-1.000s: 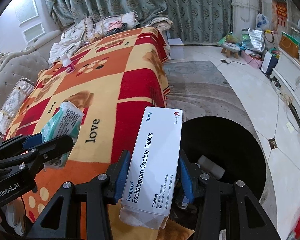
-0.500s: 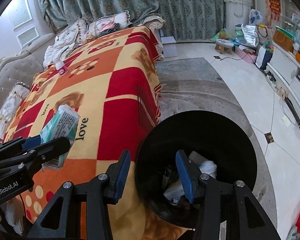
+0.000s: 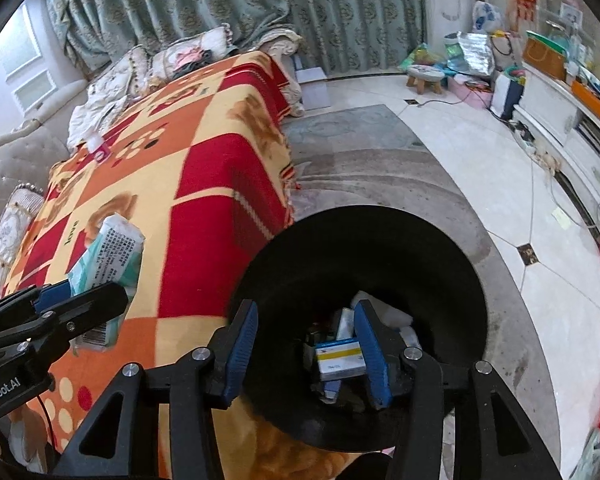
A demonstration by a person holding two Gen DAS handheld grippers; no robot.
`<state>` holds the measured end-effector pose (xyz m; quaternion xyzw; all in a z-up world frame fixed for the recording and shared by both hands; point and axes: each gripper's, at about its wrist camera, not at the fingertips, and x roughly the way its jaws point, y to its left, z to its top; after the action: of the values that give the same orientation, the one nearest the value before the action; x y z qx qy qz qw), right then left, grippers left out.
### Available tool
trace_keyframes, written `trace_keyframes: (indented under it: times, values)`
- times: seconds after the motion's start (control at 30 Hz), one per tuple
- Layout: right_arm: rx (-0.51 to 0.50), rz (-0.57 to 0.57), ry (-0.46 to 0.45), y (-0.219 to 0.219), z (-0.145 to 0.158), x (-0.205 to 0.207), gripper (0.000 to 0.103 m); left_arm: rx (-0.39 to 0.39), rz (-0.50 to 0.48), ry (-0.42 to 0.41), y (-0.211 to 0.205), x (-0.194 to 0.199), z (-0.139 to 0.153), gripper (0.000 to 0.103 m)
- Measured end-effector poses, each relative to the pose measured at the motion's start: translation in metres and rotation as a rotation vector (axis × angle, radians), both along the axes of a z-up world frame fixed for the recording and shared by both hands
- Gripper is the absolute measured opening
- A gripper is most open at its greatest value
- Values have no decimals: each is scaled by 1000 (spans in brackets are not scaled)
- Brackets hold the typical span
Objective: Collect trash
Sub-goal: 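Open the right gripper to drop the tablet box into the bin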
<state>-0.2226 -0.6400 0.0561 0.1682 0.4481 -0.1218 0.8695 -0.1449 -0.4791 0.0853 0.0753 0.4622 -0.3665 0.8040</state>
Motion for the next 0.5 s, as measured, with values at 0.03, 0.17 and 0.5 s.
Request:
trace_keyframes:
  times: [0.03,0.17,0.5]
  values:
    - [0,-7,3,-3,0,-1,48,-2,-8,3,-4,-1,-1,37]
    - [-4,-40,11,-16,-2,-9,49,-7,-39,20,-19,-5,-5,37]
    - [-3,-90,22,-39,-5,-24,52,2,-89,49,-49,-13,-17,37]
